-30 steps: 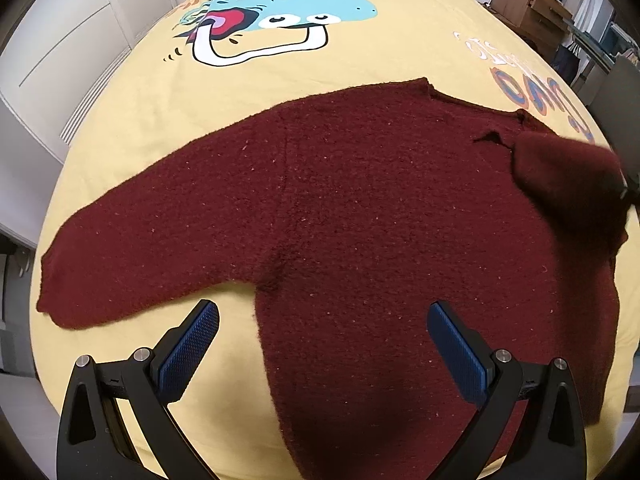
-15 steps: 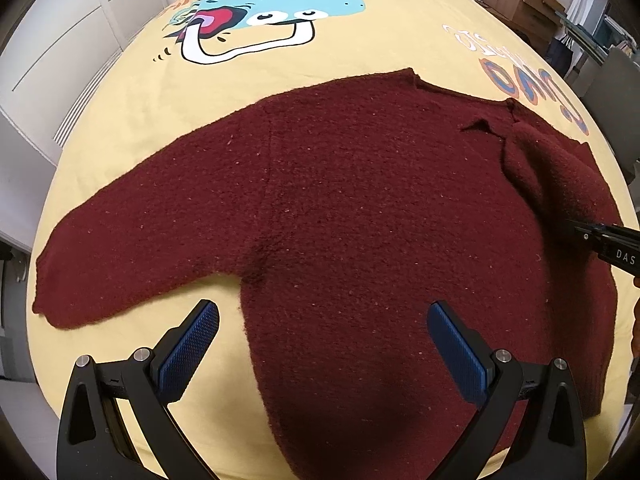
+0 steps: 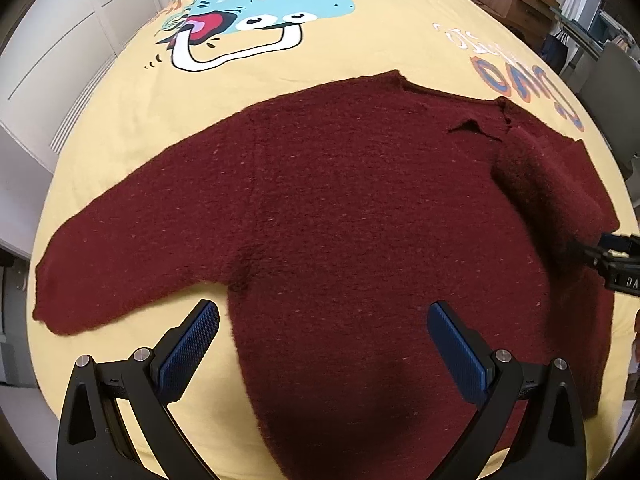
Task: Fold small clothes
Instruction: 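Lift the sleeve and fold it across the sweater body with the right gripper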
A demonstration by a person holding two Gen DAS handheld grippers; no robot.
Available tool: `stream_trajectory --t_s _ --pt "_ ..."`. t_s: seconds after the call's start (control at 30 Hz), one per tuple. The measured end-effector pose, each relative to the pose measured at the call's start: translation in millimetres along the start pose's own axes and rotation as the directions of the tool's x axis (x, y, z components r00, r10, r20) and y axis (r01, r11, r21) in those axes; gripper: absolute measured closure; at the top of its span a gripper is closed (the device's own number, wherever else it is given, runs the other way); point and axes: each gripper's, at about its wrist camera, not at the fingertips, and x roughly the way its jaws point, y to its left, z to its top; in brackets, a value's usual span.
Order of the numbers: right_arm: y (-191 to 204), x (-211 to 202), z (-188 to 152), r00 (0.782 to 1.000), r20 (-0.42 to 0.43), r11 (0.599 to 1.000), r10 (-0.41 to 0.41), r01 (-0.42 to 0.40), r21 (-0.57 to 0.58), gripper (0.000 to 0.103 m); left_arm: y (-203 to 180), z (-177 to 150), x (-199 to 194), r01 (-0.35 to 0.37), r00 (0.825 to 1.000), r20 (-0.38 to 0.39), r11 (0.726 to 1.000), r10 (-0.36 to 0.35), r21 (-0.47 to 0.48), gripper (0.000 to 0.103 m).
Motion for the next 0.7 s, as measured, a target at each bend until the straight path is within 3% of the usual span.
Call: stream_trajectory --t_s 0.23,0.43,0.7 --pt "-24 -14 -26 1.0 0.012 1.0 -0.002 0.002 0.031 0.019 -17 4 -6 0.012 1.0 0.018 0.999 -0.013 0.044 0.001" --pt "-51 -24 -50 0.996 0.023 0.993 -0.085 0.083 0.079 0.019 -44 10 2 0.032 0.999 0.005 0.994 -0.033 0.103 0.001" --pt "-100 -28 -75 0.994 0.022 0.977 -0.105 0.099 0.187 0.019 -104 30 3 0.087 0.996 0.013 0.972 -0.092 0.22 0.001"
